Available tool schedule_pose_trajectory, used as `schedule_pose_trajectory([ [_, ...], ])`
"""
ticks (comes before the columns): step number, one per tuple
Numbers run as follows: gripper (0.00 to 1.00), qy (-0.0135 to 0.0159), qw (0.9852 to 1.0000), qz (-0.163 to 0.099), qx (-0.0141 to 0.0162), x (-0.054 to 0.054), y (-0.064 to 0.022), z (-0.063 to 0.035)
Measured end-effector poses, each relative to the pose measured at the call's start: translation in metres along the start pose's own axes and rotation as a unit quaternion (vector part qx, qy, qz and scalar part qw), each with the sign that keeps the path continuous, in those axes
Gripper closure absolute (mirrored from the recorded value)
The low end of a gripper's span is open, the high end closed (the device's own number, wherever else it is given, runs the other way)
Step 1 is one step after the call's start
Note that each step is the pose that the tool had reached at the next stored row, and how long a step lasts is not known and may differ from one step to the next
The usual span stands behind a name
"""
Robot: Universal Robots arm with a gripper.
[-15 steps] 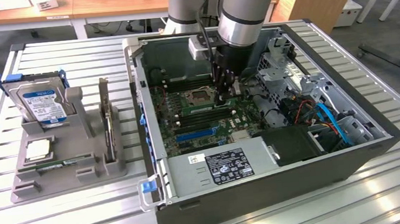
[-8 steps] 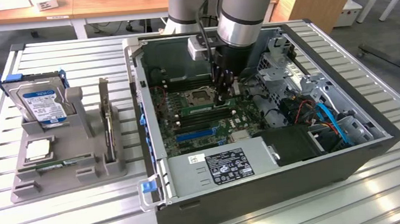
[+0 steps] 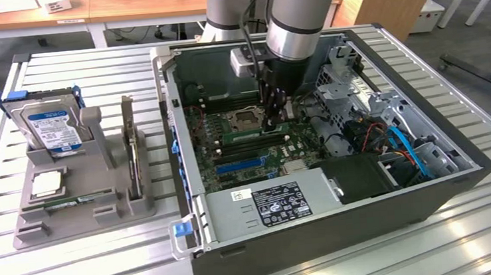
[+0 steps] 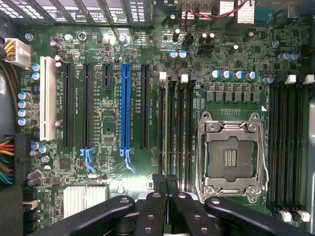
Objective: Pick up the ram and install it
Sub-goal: 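Insert the ram into the slot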
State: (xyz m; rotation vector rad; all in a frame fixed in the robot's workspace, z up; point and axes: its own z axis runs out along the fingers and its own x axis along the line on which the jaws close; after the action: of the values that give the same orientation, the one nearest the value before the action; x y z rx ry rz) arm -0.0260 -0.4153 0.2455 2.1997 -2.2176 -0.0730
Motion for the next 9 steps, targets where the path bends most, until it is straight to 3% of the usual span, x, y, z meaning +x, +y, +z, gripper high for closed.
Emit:
schedule_pose_trajectory([
  [9,0.88,-0.0001,1.0000,0.000,0.0000,0.0008,0.0000,0.0018],
])
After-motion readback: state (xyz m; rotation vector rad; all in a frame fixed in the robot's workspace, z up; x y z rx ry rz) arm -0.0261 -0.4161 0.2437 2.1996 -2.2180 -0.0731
